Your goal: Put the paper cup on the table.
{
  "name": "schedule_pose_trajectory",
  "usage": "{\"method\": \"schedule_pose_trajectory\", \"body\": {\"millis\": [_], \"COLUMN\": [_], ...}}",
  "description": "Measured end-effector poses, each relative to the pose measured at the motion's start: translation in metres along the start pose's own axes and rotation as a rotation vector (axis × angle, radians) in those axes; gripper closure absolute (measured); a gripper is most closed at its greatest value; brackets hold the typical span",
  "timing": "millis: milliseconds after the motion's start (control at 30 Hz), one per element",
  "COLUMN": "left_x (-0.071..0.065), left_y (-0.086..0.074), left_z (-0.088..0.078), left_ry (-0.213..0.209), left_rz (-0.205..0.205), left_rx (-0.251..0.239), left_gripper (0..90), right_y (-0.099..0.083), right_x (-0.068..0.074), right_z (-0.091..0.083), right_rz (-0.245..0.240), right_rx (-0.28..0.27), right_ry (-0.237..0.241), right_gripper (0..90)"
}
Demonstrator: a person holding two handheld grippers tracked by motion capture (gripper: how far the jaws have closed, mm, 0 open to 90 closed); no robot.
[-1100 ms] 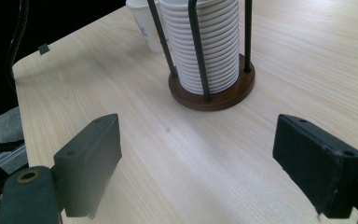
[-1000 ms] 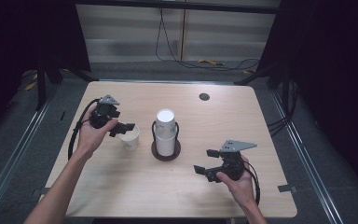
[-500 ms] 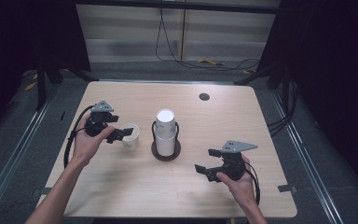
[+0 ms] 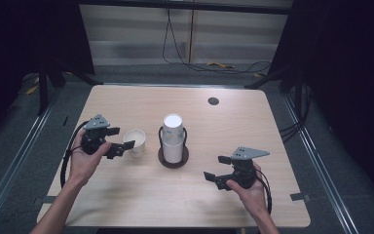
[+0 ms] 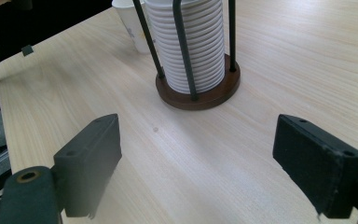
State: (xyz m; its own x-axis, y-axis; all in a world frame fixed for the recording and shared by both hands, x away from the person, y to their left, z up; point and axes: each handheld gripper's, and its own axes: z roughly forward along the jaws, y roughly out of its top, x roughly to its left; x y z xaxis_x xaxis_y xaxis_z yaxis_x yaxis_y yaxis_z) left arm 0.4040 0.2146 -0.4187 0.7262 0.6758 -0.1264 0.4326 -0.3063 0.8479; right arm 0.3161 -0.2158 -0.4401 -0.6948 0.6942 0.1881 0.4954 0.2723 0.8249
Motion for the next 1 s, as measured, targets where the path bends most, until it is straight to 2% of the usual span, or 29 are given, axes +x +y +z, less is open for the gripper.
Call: {"method": "schedule_pose_trajectory", "body": {"millis": [67,133,233,300,400,500,600,667,767,967,1000], "left_x": [-0.002,-0.004,-0.009,-0.013,-0.018,-0.022,-0.023,-0.027,-0.031,-0.034,-0.035], "left_y": [-0.005,-0.011,-0.018,-0.025,-0.033,-0.040,-0.047,-0.050,-0.058,-0.072,-0.073], "left_z": [-0.003,-0.006,-0.009,-0.010,-0.009,-0.009,-0.009,-0.011,-0.011,-0.004,-0.003], "left_ry": [0.006,-0.016,0.000,-0.018,-0.016,-0.017,-0.035,-0.003,-0.007,-0.024,-0.033], "left_rz": [-0.012,-0.026,-0.003,-0.019,0.005,-0.010,-0.059,-0.050,-0.044,-0.051,-0.059], "left_rx": [-0.012,-0.019,-0.016,-0.022,-0.014,-0.015,0.015,0.008,0.003,0.042,0.034], "left_gripper": [17.7,17.7,17.8,17.9,17.8,17.8,18.7,20.5,20.5,20.4,20.4], "right_y": [0.000,-0.001,-0.001,-0.001,-0.001,-0.002,-0.004,-0.004,-0.004,-0.008,-0.009], "right_x": [-0.001,-0.001,-0.001,-0.001,-0.001,-0.001,-0.002,-0.002,-0.002,-0.003,-0.004], "right_z": [0.000,0.000,0.000,0.000,-0.001,0.000,0.001,0.002,0.003,0.007,0.008], "right_rz": [0.003,0.004,0.003,0.005,0.006,0.011,0.013,0.014,0.014,0.023,0.025], "right_rx": [-0.002,-0.002,-0.004,-0.005,-0.003,-0.006,0.002,0.005,0.006,0.017,0.022], "right_ry": [-0.001,-0.002,-0.002,-0.005,-0.008,-0.008,-0.012,-0.013,-0.017,-0.030,-0.036], "right_gripper": [14.9,14.9,14.9,14.9,14.9,14.9,14.9,14.9,14.9,14.9,14.9]}}
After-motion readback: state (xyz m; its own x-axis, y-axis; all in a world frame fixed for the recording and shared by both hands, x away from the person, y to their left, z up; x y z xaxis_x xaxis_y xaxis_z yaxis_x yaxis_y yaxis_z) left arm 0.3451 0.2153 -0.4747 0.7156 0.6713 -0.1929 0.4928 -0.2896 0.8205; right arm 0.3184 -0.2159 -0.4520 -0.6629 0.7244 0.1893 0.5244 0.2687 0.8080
